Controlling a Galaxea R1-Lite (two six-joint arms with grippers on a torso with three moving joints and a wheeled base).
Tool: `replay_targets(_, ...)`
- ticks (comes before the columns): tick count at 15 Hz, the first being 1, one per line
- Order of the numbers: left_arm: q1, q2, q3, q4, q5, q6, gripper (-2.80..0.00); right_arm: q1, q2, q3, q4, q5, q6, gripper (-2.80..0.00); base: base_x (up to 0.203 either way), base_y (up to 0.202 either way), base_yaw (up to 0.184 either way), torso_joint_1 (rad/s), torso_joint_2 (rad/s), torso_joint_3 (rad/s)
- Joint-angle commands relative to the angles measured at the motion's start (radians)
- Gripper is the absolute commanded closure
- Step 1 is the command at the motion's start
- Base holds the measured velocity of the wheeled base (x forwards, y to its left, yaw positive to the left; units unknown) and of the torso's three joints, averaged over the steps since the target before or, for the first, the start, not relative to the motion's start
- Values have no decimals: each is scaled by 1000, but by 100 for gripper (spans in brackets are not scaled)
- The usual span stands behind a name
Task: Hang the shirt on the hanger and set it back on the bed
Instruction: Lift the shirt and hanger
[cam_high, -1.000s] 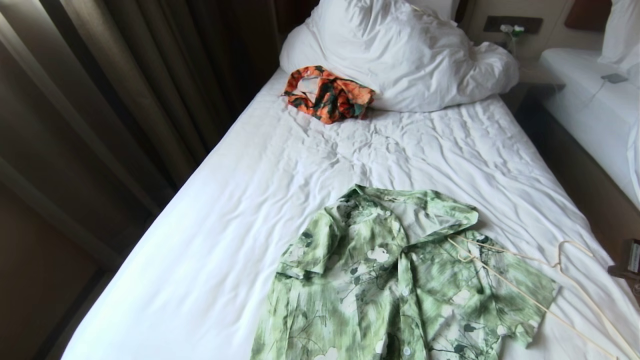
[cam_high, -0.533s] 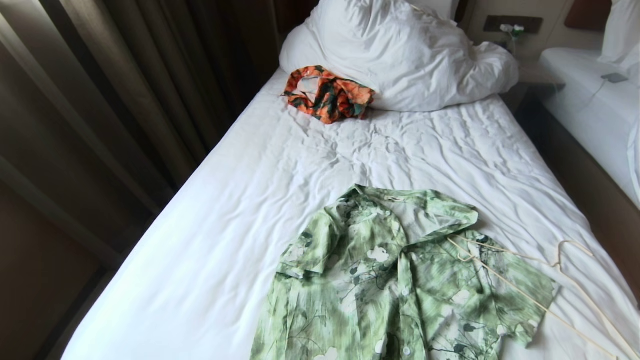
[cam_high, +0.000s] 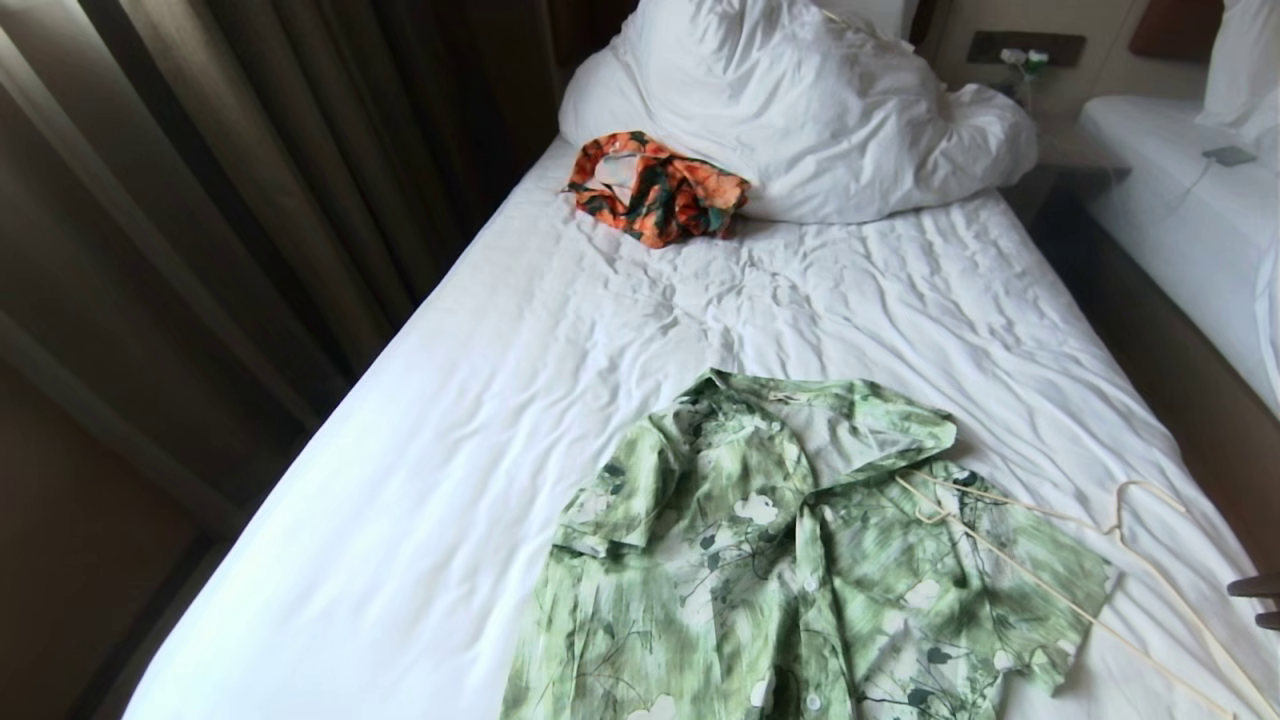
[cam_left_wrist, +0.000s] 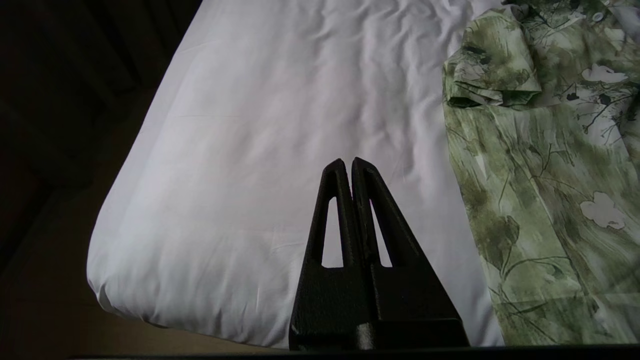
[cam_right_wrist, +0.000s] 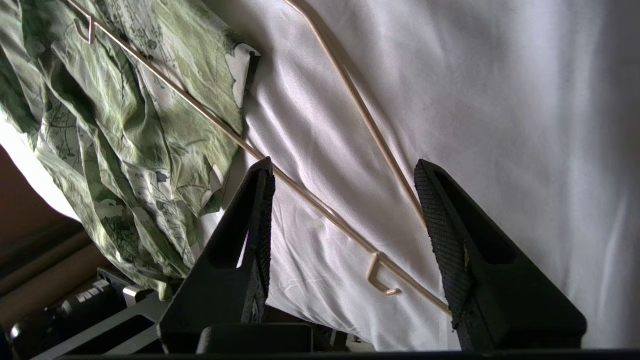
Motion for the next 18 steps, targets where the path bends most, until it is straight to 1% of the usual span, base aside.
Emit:
replay_targets(1, 0, 1, 0, 0, 0, 0, 0, 0, 67, -3, 7, 49, -65, -280, 0, 0, 0, 0, 0, 0)
replay_targets(2, 0, 1, 0, 0, 0, 0, 0, 4, 86, -1, 7, 86, -85, -280, 0, 0, 0, 0, 0, 0)
replay_targets(5, 0, 1, 0, 0, 0, 0, 0, 9, 137, 1, 7, 162, -165, -280, 0, 0, 0, 0, 0, 0)
replay_targets(7, 0, 1, 0, 0, -1, 0, 0, 23, 154, 2, 7, 236, -177, -280, 0, 0, 0, 0, 0, 0)
replay_targets(9, 0, 1, 0, 0, -1, 0, 0, 45, 164, 4, 5, 278, -184, -280, 0, 0, 0, 0, 0, 0)
replay_targets(11, 0, 1, 0, 0, 0, 0, 0, 64, 164, 17, 1, 320, -212, -280, 0, 0, 0, 0, 0, 0)
replay_targets(13, 0, 1, 0, 0, 0, 0, 0, 97, 178, 21, -1, 323, -220, -280, 0, 0, 0, 0, 0, 0)
replay_targets(18, 0, 1, 0, 0, -1, 0, 0, 144, 208, 31, -42, 319, -220, -280, 0, 0, 0, 0, 0, 0)
